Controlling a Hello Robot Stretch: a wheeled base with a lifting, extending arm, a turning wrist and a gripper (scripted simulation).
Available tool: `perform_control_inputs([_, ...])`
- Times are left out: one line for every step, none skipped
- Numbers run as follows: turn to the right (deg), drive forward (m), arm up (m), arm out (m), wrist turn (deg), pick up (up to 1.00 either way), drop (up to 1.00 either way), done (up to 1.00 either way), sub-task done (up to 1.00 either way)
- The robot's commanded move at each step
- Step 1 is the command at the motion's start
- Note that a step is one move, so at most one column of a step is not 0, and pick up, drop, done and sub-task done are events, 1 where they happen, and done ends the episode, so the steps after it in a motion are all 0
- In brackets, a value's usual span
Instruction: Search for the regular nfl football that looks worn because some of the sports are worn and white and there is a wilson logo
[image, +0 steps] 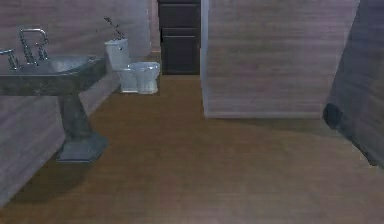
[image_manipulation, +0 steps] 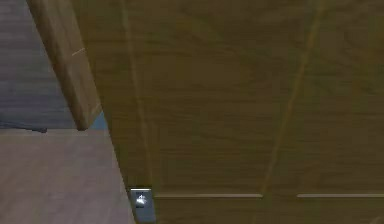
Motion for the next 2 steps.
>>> perform_control_inputs([0.0,1.00,0.00,0.00,0.0,0.00,0.00,0.00,0.00])
perform_control_inputs([0.0,1.00,0.00,0.00,0.0,0.00,0.00,0.00,0.00])
